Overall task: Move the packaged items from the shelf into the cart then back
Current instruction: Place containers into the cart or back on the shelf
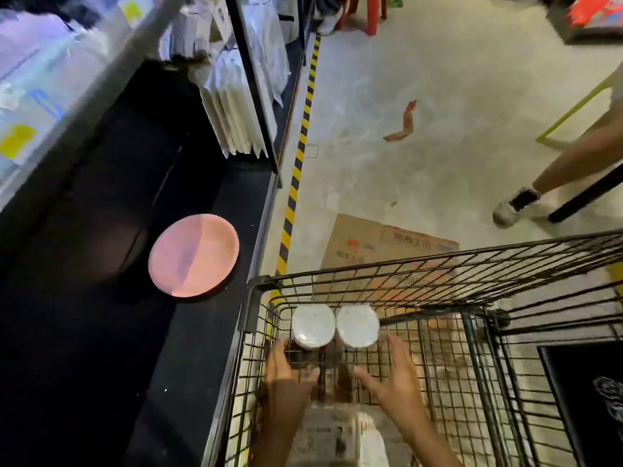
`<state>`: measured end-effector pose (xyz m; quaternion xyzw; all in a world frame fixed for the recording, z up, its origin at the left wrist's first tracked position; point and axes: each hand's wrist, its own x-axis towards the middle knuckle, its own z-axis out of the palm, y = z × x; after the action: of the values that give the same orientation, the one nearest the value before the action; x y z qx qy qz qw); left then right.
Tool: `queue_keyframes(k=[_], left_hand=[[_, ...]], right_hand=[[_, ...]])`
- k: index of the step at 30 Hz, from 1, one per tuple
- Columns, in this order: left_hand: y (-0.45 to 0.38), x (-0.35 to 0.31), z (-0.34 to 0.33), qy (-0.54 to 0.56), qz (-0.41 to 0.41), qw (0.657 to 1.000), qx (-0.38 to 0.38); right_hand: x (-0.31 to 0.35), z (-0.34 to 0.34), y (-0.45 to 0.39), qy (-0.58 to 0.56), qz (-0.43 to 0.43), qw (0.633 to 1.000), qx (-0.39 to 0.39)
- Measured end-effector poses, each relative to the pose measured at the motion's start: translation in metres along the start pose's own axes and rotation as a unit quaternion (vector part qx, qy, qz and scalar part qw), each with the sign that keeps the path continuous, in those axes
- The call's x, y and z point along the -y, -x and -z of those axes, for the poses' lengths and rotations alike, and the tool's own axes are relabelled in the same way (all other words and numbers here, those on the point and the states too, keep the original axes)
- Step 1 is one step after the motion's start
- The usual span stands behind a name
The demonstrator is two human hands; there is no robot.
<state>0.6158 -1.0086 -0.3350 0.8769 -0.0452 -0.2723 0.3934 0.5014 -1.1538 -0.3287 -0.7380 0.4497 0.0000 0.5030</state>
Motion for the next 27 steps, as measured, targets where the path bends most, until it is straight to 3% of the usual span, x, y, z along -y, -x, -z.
queue_keyframes(k=[5, 14, 21, 27], left_hand=[[-0.047, 0.014, -0.029, 0.015, 0.015, 1.000, -0.002], [-0.091, 0.039, -0.056, 0.107, -0.070, 0.992, -0.004], [-0.078, 0.023, -0.053, 0.149, -0.074, 0.986, -0.003], [-0.048, 0.002, -0.042, 0.159, -0.057, 0.986, 0.002]], right_hand=[[-0.028, -0.026, -0.041, -0.052, -0.038, 0.998, 0.001], [-0.049, -0.059, -0.087, -0.145, 0.009, 0.989, -0.028], [-0.046, -0.060, -0.086, -0.184, 0.013, 0.980, -0.071], [-0.031, -0.031, -0.057, -0.203, 0.021, 0.977, -0.055]])
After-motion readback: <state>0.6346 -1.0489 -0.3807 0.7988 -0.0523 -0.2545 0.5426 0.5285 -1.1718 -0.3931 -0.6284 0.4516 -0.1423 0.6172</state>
